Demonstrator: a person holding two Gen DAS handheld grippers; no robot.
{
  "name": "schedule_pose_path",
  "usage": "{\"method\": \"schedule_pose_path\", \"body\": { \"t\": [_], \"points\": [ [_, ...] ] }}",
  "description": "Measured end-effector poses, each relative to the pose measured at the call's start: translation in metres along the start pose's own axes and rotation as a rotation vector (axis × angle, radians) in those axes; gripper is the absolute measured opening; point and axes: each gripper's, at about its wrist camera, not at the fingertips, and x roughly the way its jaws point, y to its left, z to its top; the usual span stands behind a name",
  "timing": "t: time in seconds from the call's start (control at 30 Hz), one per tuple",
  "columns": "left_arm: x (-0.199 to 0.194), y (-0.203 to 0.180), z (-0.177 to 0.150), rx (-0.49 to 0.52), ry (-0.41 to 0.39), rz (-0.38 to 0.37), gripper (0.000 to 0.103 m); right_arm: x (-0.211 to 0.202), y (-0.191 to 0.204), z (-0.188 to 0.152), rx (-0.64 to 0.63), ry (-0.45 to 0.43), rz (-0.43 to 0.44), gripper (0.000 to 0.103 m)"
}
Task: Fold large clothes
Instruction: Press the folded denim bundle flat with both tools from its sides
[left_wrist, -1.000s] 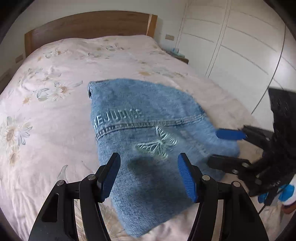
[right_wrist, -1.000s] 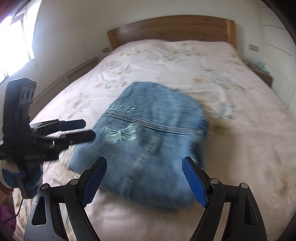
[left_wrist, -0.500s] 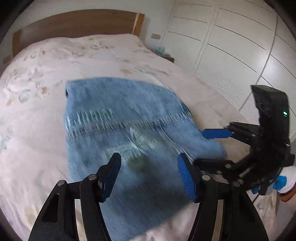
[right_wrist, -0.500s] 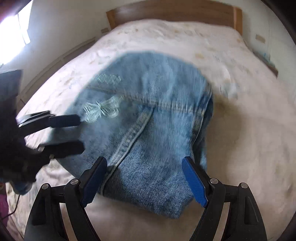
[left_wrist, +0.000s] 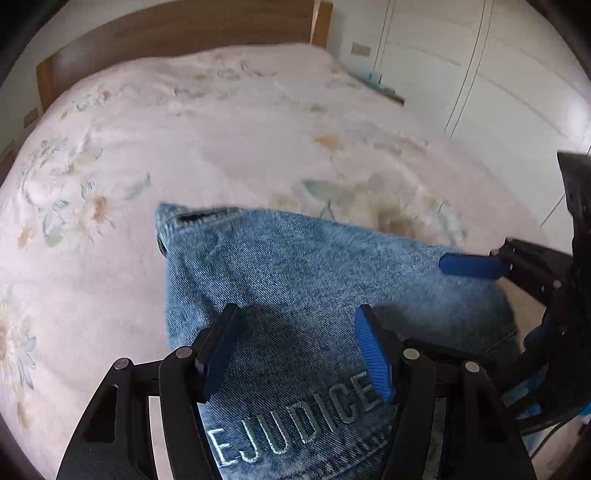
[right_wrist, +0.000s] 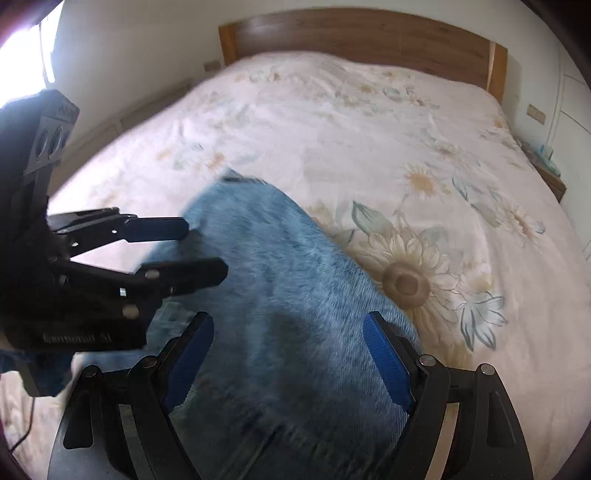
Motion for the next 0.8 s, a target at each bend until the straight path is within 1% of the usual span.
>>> {"method": "schedule_pose_path", "body": {
  "t": [0.07,0.1,0.2,0.27,0.37,0.43,0.53,0.6,0.7,0.8],
  "points": [
    [0.007,-0.001,-0.008,0.015,0.000,-0.003,0.057,0.017,-0.004,-0.008,0.004,0.032,0.022,0.084],
    [0.008,0.000,-0.009,0.015,-0.005,-0.007,0.057,0.021,-0.002,-0.013,-0.004,0.029,0.019,0.084],
    [0.003,0.007,-0.011,-0.011,-0.019,-0.036,0.058,0.023,-0.003,-0.014,0.002,0.016,0.019,0.084],
    [-0.005,0.006,-0.016,-0.006,-0.032,-0.032,0.058,0.019,-0.002,-0.015,0.000,0.014,0.020,0.084],
    [-0.019,-0.008,-0.026,0.054,-0.058,0.018,0.058,0.008,0.004,-0.020,-0.042,0.023,0.006,0.084],
    [-0.029,-0.016,-0.036,0.084,-0.062,0.036,0.058,0.002,0.007,-0.028,-0.064,0.034,-0.012,0.084],
    [-0.050,-0.020,-0.056,0.074,-0.092,0.038,0.058,-0.009,0.006,-0.041,-0.044,0.059,-0.031,0.084],
    [-0.067,-0.025,-0.071,0.078,-0.120,0.047,0.058,-0.025,0.009,-0.051,-0.032,0.048,-0.046,0.083],
    [-0.090,-0.032,-0.097,0.061,-0.148,0.045,0.058,-0.054,0.023,-0.070,-0.041,0.003,-0.028,0.083],
    [-0.099,-0.040,-0.124,0.057,-0.152,0.059,0.058,-0.071,0.039,-0.096,-0.042,-0.013,0.020,0.083]
  ]
}}
